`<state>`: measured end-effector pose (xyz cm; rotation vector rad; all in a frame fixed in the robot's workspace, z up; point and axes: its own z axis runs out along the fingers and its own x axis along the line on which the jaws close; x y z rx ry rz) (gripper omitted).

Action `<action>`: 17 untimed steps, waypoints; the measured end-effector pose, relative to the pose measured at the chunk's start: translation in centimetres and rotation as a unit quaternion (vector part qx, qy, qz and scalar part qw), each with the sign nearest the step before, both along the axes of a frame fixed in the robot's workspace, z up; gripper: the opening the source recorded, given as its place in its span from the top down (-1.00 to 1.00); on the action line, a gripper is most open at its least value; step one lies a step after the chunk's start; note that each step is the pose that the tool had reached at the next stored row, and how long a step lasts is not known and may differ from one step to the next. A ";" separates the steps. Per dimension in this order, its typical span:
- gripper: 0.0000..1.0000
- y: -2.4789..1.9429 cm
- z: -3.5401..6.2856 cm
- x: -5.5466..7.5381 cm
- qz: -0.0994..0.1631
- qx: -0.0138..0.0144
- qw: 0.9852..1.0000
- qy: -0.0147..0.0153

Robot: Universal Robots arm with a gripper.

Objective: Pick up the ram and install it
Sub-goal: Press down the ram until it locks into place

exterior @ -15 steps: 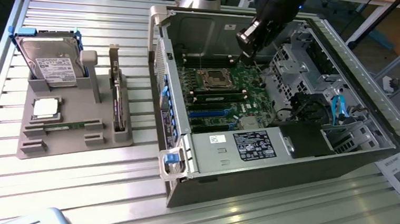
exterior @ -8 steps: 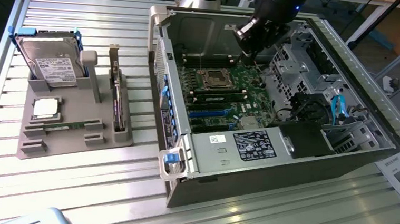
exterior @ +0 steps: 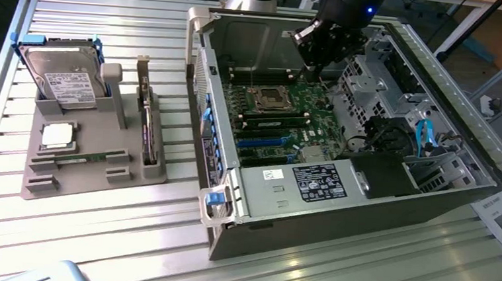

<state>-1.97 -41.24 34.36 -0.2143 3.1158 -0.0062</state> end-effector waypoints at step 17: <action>0.80 0.06 0.00 -0.7 -0.056 0.000 0.998 -0.001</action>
